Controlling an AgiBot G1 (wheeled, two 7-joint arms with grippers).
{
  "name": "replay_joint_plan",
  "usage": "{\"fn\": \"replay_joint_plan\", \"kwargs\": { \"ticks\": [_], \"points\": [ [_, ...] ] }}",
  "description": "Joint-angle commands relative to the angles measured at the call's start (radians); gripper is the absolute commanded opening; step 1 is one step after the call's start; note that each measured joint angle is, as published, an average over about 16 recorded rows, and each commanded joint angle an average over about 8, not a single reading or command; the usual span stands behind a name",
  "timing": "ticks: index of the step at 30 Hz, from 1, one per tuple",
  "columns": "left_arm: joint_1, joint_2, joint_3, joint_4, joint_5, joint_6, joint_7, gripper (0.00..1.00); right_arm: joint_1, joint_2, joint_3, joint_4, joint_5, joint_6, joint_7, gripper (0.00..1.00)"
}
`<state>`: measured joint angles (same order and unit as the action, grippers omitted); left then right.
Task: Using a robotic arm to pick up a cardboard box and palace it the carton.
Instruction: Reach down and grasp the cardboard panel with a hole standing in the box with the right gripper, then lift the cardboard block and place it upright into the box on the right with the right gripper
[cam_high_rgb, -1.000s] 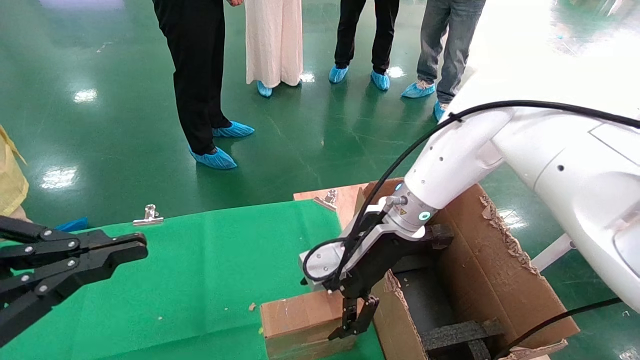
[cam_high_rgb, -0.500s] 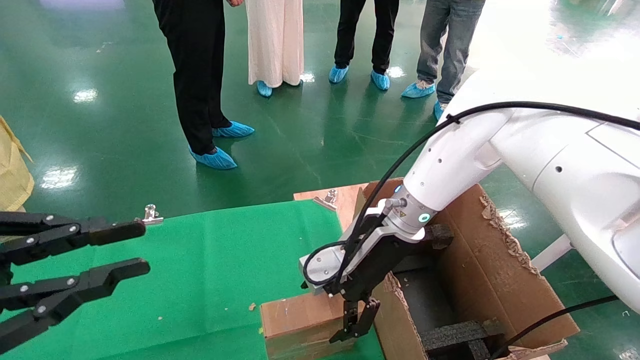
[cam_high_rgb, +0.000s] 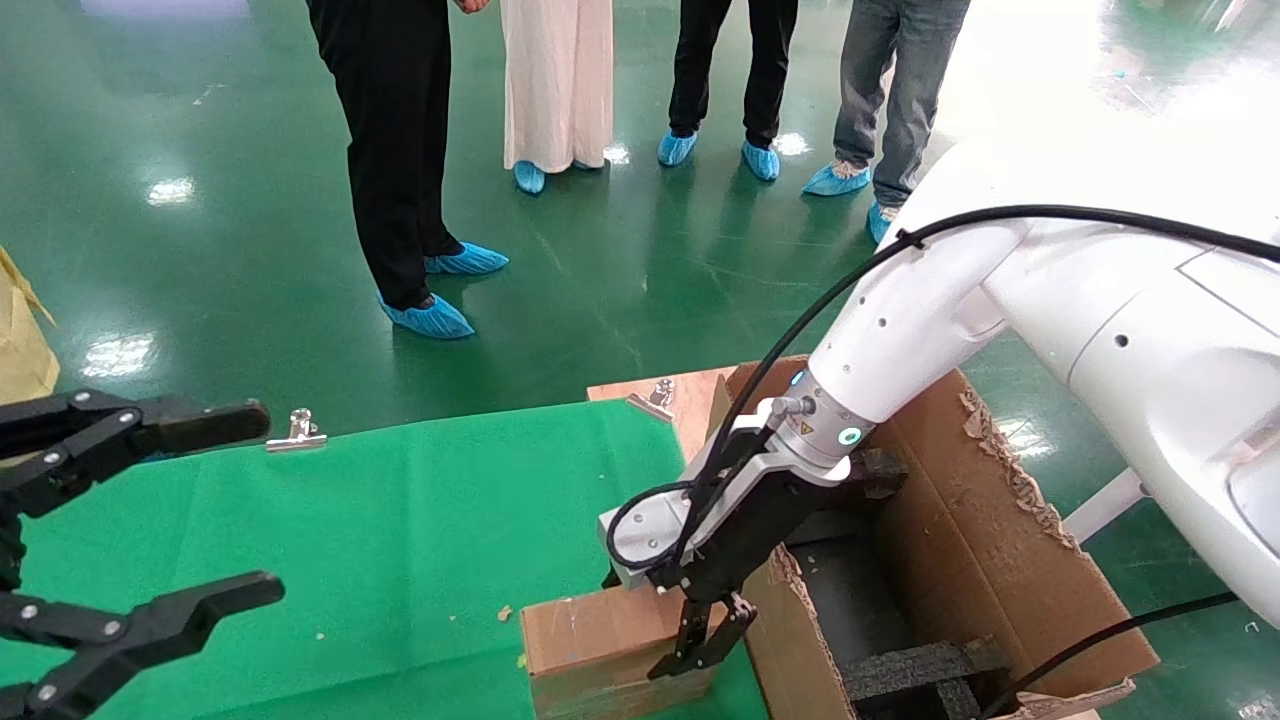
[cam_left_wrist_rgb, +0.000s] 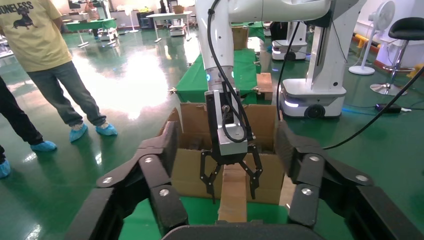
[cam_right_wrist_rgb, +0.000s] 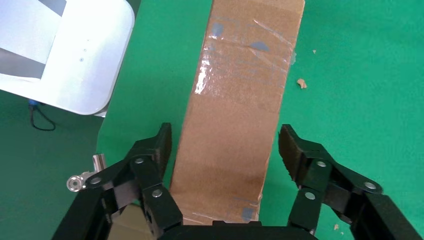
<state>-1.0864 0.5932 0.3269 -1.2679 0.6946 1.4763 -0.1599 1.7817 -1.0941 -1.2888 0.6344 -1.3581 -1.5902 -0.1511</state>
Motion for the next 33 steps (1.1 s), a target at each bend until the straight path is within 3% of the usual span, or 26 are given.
{"fn": "replay_joint_plan", "kwargs": {
  "ticks": [1, 23, 33],
  "points": [
    [0.0, 0.0, 0.0, 0.0, 0.0, 0.0, 0.0, 1.0, -0.001, 0.001, 0.001, 0.001, 0.0, 0.0, 0.001, 0.0],
    [0.0, 0.0, 0.0, 0.0, 0.0, 0.0, 0.0, 1.0, 0.0, 0.005, 0.002, 0.006, 0.003, 0.009, -0.001, 0.0],
    [0.0, 0.0, 0.0, 0.0, 0.0, 0.0, 0.0, 1.0, 0.108, 0.044, -0.029, -0.017, 0.076, -0.001, -0.044, 0.0]
  ]
}}
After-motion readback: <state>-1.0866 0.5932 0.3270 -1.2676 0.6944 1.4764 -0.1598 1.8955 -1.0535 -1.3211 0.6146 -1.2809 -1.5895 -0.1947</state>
